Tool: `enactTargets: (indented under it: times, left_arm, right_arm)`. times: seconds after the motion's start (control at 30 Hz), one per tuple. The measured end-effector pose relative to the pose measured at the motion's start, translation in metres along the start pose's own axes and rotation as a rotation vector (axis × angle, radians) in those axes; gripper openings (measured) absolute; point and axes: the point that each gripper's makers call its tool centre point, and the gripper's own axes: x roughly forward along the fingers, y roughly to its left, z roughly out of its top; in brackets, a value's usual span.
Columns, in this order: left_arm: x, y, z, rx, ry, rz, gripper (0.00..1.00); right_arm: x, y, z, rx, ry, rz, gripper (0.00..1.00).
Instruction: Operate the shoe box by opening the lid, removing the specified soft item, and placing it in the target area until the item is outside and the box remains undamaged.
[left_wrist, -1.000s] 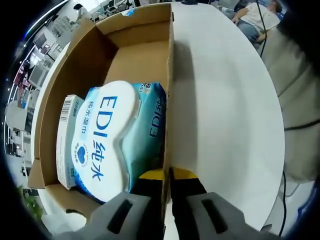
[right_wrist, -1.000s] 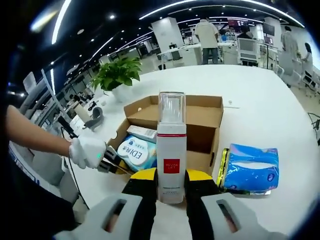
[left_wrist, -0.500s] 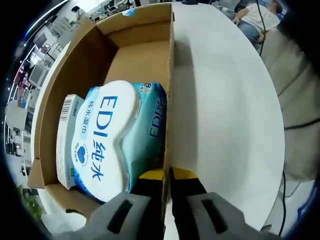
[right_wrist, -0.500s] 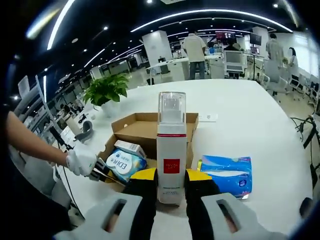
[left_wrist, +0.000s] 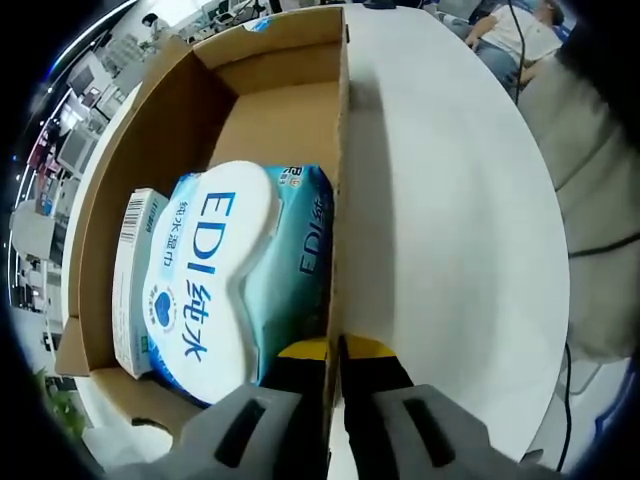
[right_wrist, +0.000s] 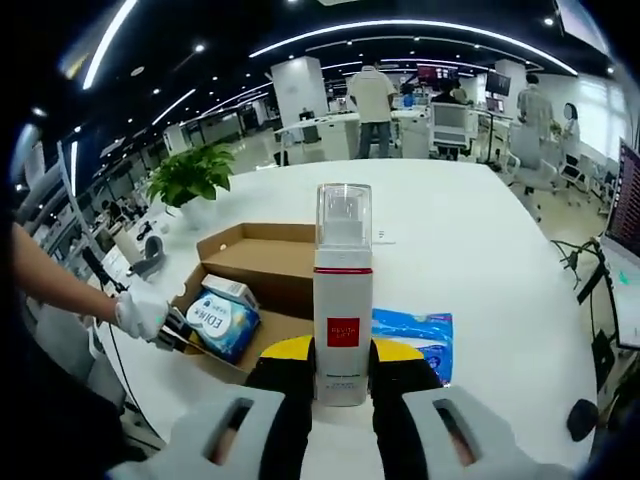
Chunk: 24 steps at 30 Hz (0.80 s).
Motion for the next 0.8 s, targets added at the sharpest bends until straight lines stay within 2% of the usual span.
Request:
enactTargets:
  times: [0.23, 0.4, 0.8]
  left_arm:
    - [0.000, 0.000, 0.000, 0.000, 0.000, 0.000, 0.01]
    - [-0.001, 0.000, 0.000, 0.000, 0.000, 0.000, 0.01]
    - [0.000, 0.000, 0.001, 0.000, -0.001, -0.001, 0.01]
  right_arm:
    - [-0.010, -0.015, 0.004, 0.001, -0.002, -0.026, 0.17]
    - [-0.014, -0.027, -0.001, -0.013, 0.021, -0.050, 0.17]
    - [-0.030, -0.060, -0.005, 0.040, 0.016, -0.109, 0.17]
